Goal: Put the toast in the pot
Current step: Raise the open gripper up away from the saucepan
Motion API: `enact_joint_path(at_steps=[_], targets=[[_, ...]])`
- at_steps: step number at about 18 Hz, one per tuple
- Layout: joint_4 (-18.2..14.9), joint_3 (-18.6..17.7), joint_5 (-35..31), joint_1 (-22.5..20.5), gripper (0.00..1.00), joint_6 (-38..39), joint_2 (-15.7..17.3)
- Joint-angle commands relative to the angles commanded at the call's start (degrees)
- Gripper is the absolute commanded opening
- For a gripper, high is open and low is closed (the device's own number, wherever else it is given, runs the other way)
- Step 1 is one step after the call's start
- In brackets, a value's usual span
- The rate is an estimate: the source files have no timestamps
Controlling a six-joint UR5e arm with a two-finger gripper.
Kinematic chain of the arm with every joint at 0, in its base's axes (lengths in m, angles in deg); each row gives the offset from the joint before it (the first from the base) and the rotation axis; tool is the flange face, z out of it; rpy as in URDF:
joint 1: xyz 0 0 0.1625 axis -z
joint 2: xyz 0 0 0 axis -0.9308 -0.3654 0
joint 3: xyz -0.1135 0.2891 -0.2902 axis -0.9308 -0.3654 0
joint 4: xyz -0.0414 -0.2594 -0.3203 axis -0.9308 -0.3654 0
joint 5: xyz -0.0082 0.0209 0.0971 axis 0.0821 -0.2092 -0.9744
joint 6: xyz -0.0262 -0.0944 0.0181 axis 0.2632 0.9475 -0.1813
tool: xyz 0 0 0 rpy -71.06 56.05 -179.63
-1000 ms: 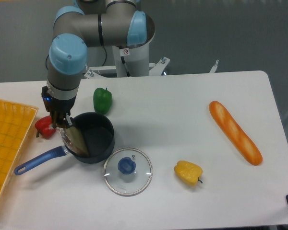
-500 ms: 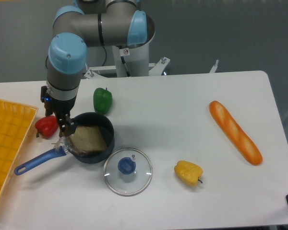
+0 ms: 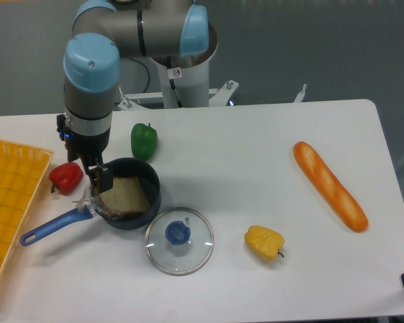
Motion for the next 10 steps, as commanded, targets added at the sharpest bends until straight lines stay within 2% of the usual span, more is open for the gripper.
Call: enact_joint_path(at_steps=[7,10], targets=[[0.0,0.4,-12.0,0.3,1.0,-7.1,0.5],[0.0,0.2,-13.5,1.1,1.0,-7.6,0.6]])
